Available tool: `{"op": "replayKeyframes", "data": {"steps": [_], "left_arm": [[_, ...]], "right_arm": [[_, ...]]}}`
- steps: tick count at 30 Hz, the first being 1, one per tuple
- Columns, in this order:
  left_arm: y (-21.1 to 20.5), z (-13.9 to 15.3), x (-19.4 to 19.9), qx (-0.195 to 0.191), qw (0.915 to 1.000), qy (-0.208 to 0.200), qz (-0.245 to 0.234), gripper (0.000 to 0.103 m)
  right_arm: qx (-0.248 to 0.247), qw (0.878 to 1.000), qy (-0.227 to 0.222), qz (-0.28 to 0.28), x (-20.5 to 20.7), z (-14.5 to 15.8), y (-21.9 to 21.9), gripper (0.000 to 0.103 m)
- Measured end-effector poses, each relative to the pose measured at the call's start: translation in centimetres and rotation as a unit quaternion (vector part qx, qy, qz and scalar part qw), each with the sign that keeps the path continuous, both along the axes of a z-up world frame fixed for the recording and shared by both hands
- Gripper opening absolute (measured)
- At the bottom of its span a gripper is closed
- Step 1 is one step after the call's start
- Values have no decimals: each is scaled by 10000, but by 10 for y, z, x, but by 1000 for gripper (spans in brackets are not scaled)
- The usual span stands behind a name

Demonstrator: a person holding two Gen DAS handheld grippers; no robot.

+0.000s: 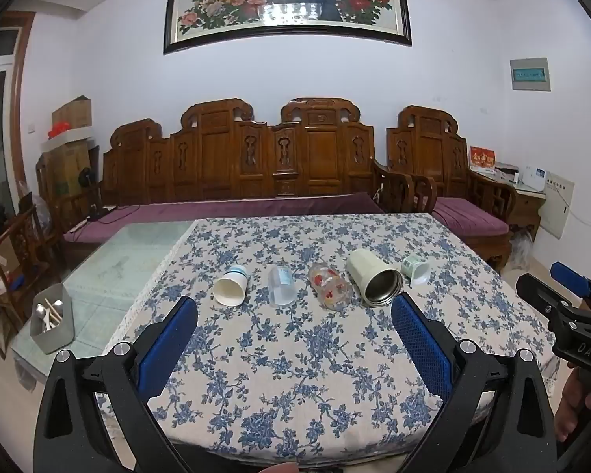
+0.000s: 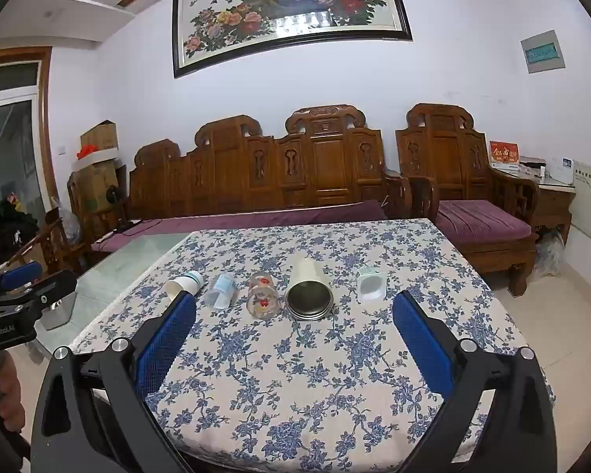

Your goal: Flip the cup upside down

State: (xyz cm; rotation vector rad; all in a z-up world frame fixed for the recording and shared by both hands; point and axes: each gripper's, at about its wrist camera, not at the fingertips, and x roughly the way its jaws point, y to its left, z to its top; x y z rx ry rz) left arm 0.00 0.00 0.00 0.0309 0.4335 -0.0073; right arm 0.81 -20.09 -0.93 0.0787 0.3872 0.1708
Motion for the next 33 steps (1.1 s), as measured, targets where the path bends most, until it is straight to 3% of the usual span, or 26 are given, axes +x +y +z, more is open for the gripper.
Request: {"op": "replayKeyframes", "data": {"steps": [33], "left_arm": [[-1, 2, -2, -28, 10000, -23, 18, 95]], "right_arm": [[10, 10000, -26, 9, 0, 0, -1, 101]]}}
